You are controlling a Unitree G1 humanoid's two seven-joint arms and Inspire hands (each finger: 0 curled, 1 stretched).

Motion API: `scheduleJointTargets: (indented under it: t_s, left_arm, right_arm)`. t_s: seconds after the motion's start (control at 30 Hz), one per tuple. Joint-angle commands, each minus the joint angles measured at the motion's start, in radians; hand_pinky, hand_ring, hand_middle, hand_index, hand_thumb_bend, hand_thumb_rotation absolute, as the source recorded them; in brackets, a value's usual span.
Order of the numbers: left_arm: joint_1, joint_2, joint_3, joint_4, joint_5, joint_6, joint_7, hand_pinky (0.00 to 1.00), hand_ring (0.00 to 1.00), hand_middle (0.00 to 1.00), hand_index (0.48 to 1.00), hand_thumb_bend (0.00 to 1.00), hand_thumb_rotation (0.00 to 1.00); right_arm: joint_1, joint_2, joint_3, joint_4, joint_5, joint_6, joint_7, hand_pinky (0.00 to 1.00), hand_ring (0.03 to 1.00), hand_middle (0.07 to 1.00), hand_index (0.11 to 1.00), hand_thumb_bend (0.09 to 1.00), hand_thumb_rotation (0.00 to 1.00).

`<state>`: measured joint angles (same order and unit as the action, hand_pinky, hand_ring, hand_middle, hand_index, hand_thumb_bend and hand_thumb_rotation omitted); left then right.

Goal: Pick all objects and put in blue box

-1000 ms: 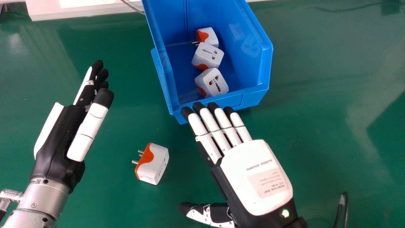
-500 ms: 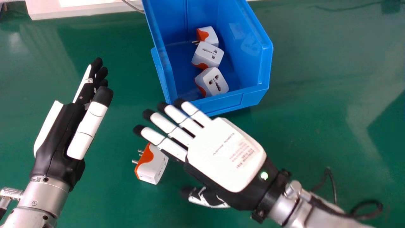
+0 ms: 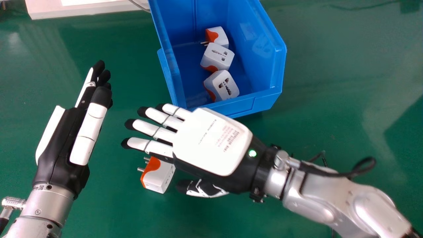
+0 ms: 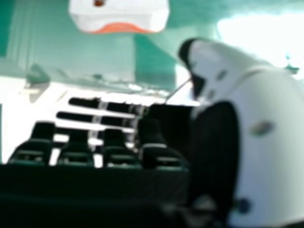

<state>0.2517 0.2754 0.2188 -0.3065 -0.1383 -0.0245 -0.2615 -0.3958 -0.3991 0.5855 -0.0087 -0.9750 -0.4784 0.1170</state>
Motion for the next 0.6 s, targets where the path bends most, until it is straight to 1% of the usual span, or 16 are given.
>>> scheduleJointTargets:
  t_s: [0.0, 0.1, 0.3, 0.4, 0.57]
  left_arm:
    - [-0.002, -0.003, -0.002, -0.031, -0.001, 0.0, 0.005, 0.97, 1.0, 1.0, 1.0, 0.8, 1.0]
    - [-0.003, 0.0, -0.004, -0.035, 0.001, 0.003, 0.006, 0.97, 1.0, 1.0, 1.0, 0.79, 1.0]
    - [-0.005, 0.005, -0.007, -0.047, 0.008, 0.013, 0.008, 0.97, 1.0, 1.0, 1.0, 0.79, 1.0]
    - [-0.005, 0.007, -0.008, -0.049, 0.008, 0.013, 0.006, 0.97, 1.0, 1.0, 1.0, 0.79, 1.0]
    - [-0.008, 0.008, -0.008, -0.045, 0.007, 0.011, 0.004, 0.97, 1.0, 1.0, 1.0, 0.79, 1.0]
  right_arm:
    - [-0.052, 0.018, 0.003, 0.008, 0.033, -0.017, 0.029, 0.89, 0.974, 0.961, 0.892, 0.232, 0.0]
    - [-0.086, 0.031, 0.012, 0.03, 0.039, -0.021, 0.069, 0.88, 0.972, 0.96, 0.887, 0.262, 0.0]
    - [-0.123, 0.042, 0.023, 0.056, 0.056, -0.024, 0.14, 0.87, 0.968, 0.949, 0.871, 0.283, 0.0]
    - [-0.146, 0.055, 0.03, 0.077, 0.079, -0.018, 0.196, 0.85, 0.964, 0.945, 0.865, 0.298, 0.0]
    - [-0.202, 0.083, 0.044, 0.122, 0.117, -0.007, 0.293, 0.82, 0.954, 0.944, 0.865, 0.352, 0.0]
